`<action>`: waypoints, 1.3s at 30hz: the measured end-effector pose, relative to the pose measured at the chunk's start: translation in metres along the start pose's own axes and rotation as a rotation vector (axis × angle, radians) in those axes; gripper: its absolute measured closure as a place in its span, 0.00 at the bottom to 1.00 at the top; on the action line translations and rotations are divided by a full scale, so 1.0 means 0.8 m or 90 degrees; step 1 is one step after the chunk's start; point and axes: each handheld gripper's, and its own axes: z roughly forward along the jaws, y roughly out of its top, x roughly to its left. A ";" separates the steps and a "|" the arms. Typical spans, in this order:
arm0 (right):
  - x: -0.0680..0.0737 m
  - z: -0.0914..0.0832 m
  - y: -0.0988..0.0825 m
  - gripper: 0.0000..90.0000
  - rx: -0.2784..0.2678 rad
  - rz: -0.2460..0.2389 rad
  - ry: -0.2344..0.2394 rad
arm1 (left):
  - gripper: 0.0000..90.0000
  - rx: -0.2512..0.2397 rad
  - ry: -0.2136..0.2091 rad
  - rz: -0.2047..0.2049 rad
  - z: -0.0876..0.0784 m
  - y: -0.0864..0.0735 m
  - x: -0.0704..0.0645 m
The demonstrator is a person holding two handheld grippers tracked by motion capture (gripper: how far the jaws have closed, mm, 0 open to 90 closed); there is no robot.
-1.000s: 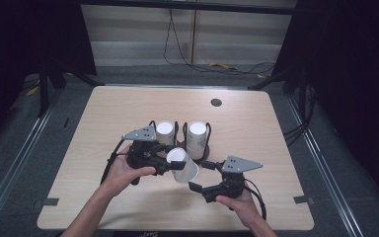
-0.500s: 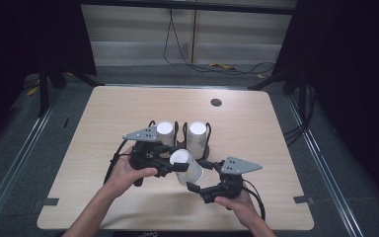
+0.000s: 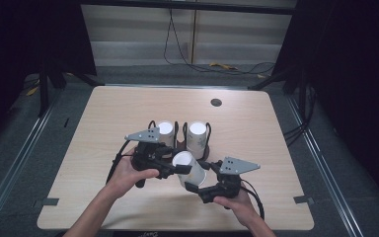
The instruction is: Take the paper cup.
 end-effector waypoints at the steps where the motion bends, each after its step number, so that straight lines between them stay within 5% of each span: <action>1: 0.000 0.001 0.000 0.20 -0.001 0.000 0.002 | 0.40 0.004 -0.002 0.001 0.001 0.000 -0.001; 17: -0.001 0.001 0.000 0.29 0.009 -0.009 0.019 | 0.40 0.004 -0.014 -0.005 0.004 -0.002 0.000; 39: -0.003 0.002 0.000 0.32 0.039 -0.010 0.018 | 0.36 0.022 0.011 0.011 0.008 -0.005 0.000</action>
